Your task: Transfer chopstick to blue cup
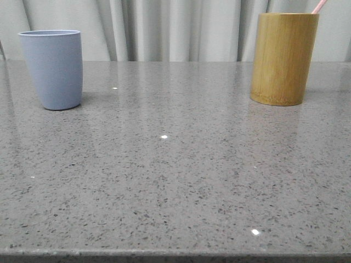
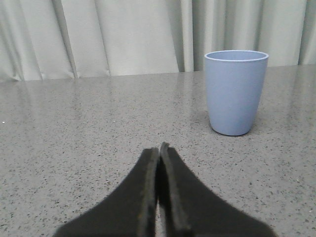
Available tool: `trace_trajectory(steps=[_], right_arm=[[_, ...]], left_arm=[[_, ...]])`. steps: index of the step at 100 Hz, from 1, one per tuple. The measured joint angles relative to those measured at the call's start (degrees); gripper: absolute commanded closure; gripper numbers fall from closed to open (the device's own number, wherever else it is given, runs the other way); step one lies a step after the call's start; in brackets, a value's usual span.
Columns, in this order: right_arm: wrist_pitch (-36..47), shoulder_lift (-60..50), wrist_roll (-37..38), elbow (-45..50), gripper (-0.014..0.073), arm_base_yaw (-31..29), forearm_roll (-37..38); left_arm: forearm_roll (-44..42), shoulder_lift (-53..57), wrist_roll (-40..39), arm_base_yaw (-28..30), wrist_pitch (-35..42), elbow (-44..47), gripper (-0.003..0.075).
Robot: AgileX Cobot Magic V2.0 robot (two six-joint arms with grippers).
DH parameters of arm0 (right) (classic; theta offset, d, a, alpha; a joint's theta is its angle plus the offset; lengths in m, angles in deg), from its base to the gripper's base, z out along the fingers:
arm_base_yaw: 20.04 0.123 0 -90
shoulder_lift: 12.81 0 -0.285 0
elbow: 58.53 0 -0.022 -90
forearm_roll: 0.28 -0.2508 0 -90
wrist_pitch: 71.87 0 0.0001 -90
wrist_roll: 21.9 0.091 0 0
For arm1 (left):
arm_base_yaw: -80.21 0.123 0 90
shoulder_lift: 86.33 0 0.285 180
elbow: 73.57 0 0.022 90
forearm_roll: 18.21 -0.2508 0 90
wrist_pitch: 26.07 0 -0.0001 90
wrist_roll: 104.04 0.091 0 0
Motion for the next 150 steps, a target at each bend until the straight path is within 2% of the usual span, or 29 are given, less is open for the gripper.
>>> trace_trajectory(steps=[13, 22, 40, 62, 76, 90, 128, 139, 146, 150], right_arm=[[6.81, 0.0, 0.14, 0.0, 0.0661, 0.0, 0.0], [5.65, 0.0, 1.16, -1.53, 0.0661, 0.0, -0.93], [-5.78, 4.19, 2.32, -12.35, 0.0661, 0.0, -3.2], [-22.1, 16.61, 2.41, -28.78, 0.0661, 0.0, -3.4], [-29.08, 23.88, 2.41, -36.76, 0.0661, 0.0, -3.54], [-30.18, 28.5, 2.41, -40.33, 0.0661, 0.0, -4.38], [-27.37, 30.67, 2.41, -40.59, 0.0655, 0.0, -5.01], [-27.37, 30.71, 2.41, -40.59, 0.0558, 0.0, -5.01], [-27.37, 30.71, 2.41, -40.59, 0.0428, 0.0, -5.01], [-27.37, 30.71, 2.41, -40.59, 0.0332, 0.0, -5.01]], left_arm=[[1.84, 0.0, 0.0, 0.0, -0.19, -0.54, 0.0739], [3.14, 0.0, 0.0, 0.0, -2.79, -3.22, 0.0739], [3.77, -3.4, 0.0, 0.0, -11.75, -14.58, 0.0739], [5.35, -17.33, 0.0, 0.0, -29.19, -32.49, 0.0739], [6.43, -25.97, 0.0, 0.0, -38.15, -42.34, 0.0739], [6.69, -31.29, 0.0, 0.0, -40.23, -46.85, 0.0739], [6.68, -34.26, 0.0, 0.0, -41.03, -47.23, 0.0739], [6.68, -34.26, 0.0, 0.0, -41.03, -47.23, 0.0717], [6.8, -34.26, 0.0, 0.0, -41.03, -47.23, 0.0667], [6.95, -34.26, 0.0, 0.0, -41.12, -47.23, 0.0604]])
